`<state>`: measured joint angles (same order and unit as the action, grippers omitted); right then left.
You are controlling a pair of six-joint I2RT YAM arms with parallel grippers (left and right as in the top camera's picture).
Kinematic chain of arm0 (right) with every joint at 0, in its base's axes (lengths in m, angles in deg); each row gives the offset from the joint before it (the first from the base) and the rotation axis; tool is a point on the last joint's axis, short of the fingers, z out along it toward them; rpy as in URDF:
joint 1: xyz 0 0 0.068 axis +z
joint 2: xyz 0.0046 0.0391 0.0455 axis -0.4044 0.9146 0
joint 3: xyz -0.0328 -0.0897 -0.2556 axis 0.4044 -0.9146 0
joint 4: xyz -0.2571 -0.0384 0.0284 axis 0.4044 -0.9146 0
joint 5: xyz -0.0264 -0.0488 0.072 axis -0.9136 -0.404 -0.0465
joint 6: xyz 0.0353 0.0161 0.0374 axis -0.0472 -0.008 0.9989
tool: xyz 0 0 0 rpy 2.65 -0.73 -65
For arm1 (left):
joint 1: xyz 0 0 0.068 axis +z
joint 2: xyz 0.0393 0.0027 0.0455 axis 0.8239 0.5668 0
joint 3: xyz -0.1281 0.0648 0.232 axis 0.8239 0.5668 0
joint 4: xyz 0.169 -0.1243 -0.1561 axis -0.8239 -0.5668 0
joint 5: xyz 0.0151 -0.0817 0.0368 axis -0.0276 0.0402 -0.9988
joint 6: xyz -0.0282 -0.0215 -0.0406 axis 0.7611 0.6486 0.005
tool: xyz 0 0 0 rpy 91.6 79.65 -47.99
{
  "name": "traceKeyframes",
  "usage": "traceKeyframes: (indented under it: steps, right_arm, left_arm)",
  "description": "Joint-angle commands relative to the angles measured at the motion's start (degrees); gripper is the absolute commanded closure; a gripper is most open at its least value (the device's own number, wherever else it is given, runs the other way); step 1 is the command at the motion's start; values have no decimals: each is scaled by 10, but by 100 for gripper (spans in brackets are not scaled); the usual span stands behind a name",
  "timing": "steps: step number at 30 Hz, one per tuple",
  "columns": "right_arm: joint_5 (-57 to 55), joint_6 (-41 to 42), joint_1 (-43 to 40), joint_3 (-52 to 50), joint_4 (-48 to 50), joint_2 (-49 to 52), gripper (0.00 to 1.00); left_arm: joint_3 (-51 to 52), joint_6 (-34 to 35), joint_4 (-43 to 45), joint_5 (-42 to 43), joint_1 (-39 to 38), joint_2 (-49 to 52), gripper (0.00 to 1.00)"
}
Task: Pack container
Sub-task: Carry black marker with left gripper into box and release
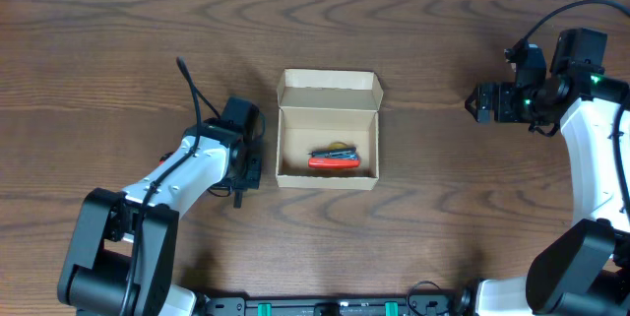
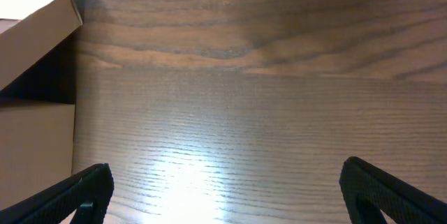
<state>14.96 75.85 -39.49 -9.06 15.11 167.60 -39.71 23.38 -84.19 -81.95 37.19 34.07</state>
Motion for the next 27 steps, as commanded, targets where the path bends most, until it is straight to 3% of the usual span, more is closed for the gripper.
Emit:
traceKeyframes:
  steps: [1, 5, 11, 16, 18, 24, 27]
  right_arm:
    - [0, 1, -4, -1, 0, -3, 1]
    - [0, 1, -4, -1, -1, -3, 1]
    - [0, 1, -4, -1, 0, -3, 1]
    - [0, 1, -4, -1, 2, -3, 1]
    - [0, 1, -4, -1, 2, -3, 1]
    - [1, 1, -4, -1, 4, -3, 1]
    - [1, 1, -4, -1, 4, -3, 1]
  left_arm:
    - [10, 0, -5, 14, 4, 4, 94]
    - [-4, -7, -1, 17, 4, -10, 94]
    - [-91, -76, -25, 28, 1, -79, 94]
    - [-202, -187, -72, 63, -24, -127, 94]
    - [-230, -253, -90, 88, -42, -129, 94]
    - [-243, -599, -137, 209, -118, -125, 94]
    - [-243, -681, -139, 209, -147, -120, 94]
